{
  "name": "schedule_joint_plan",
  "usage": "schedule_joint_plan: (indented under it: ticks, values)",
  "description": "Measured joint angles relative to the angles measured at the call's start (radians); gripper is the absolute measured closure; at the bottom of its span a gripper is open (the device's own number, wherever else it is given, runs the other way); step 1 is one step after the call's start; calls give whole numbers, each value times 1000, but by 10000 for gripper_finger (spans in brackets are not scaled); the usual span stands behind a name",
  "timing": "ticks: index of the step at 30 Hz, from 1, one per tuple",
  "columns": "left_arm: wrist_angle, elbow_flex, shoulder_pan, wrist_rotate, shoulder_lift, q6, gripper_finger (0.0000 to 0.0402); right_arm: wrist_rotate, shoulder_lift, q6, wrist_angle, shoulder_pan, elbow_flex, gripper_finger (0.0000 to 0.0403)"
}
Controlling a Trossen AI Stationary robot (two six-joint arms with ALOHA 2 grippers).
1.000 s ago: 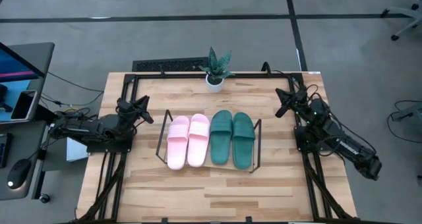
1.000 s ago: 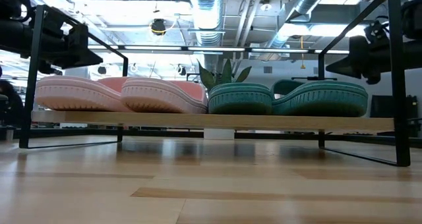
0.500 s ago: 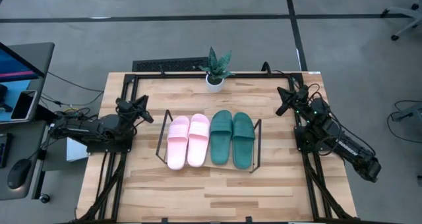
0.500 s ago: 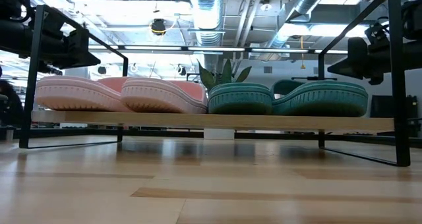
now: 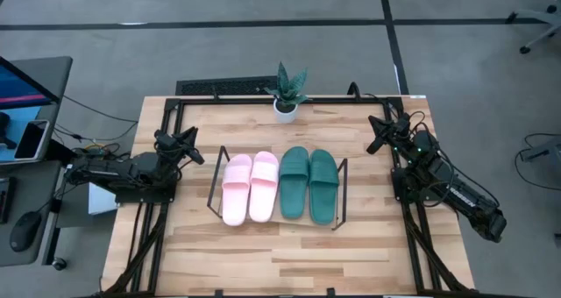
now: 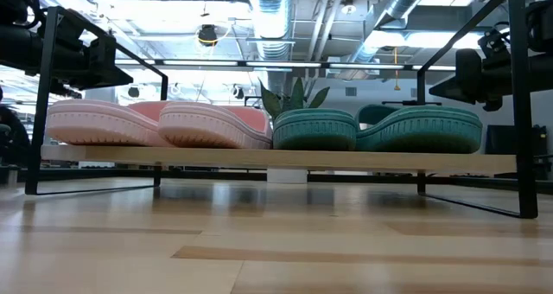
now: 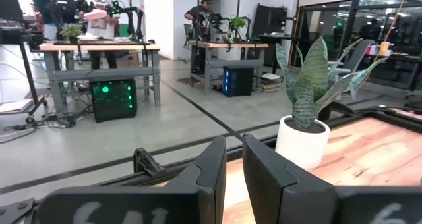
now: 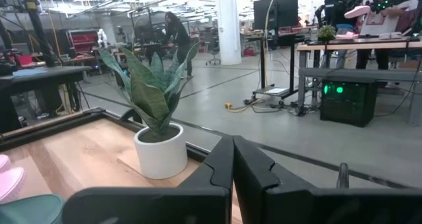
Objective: Pick and place slides into the shelf
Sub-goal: Return to Home Position
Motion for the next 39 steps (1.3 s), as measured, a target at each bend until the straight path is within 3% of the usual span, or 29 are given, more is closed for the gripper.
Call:
schedule_joint_plan:
  ticks: [39]
  values:
    - [0, 3, 0, 1, 0, 15, 361, 0, 0, 0, 0, 0, 0, 403]
